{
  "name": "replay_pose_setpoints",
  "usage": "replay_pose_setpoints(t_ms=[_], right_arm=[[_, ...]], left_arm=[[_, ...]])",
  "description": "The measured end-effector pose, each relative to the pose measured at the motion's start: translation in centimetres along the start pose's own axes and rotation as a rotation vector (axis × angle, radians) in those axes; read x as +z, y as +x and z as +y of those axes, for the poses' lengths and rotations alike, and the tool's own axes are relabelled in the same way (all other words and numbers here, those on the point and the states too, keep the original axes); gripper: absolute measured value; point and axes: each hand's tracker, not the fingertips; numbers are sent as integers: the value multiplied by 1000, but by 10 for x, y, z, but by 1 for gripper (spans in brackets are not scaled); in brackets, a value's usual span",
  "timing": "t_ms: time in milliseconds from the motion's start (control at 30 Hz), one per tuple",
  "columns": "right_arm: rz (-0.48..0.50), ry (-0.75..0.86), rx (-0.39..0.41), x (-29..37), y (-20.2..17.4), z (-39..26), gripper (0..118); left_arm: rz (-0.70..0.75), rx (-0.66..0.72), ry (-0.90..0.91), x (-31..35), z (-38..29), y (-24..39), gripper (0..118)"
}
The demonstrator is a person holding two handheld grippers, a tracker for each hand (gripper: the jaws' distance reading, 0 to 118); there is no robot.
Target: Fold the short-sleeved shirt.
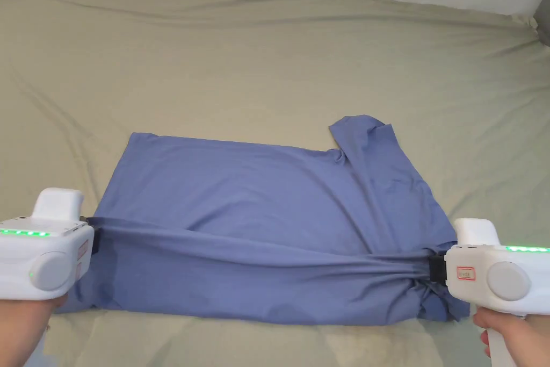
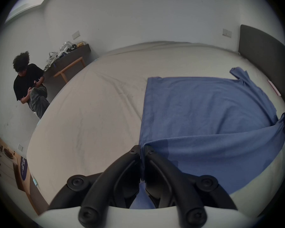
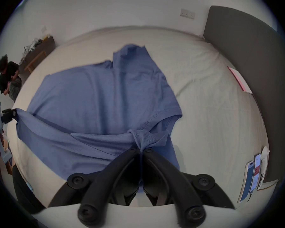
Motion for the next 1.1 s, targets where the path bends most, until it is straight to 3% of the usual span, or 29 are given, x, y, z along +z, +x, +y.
replay_pose_setpoints(t_ms=[233, 267, 300, 333, 367, 400, 433, 467, 500, 600, 800, 1000, 1033, 1100], right_arm=[[-26, -77, 3, -43, 1, 12, 5], [-26, -78, -7, -44, 1, 15, 13], [-31, -75, -25, -43, 6, 18, 30], [-55, -62, -34, -43, 6, 23, 56], [-98, -43, -27, -44, 8, 27, 91], [-131, -21, -6, -46, 10, 32, 102], [-174, 14, 2, -44, 17, 37, 102], [-203, 52, -7, -39, 20, 44, 102], [-211, 72, -19, -29, 22, 51, 102], [-133, 224, -59, 18, 26, 66, 102], [-129, 556, 69, 138, -16, 76, 102], [-105, 811, 109, 234, -68, 63, 102], [-104, 837, 123, 244, -78, 59, 102], [-91, 859, 151, 256, -94, 50, 101]], left_arm=[[6, -98, -84, -60, 8, 19, 1], [4, -111, -95, -65, 7, 21, 1], [5, -123, -99, -70, 6, 23, 2], [9, -133, -95, -71, 5, 24, 7], [11, -135, -83, -74, 4, 23, 17], [17, -141, -76, -74, 6, 22, 37], [47, -145, -67, -73, 10, 20, 65], [80, -139, -51, -70, 14, 16, 104], [56, -124, -55, -62, 19, 11, 118], [9, -36, 106, -18, 39, -1, 113], [-19, -6, 398, 104, 85, 7, 113], [-42, 38, 621, 203, 98, 20, 112], [-52, 35, 653, 215, 96, 23, 109], [-42, 30, 701, 235, 91, 30, 91]])
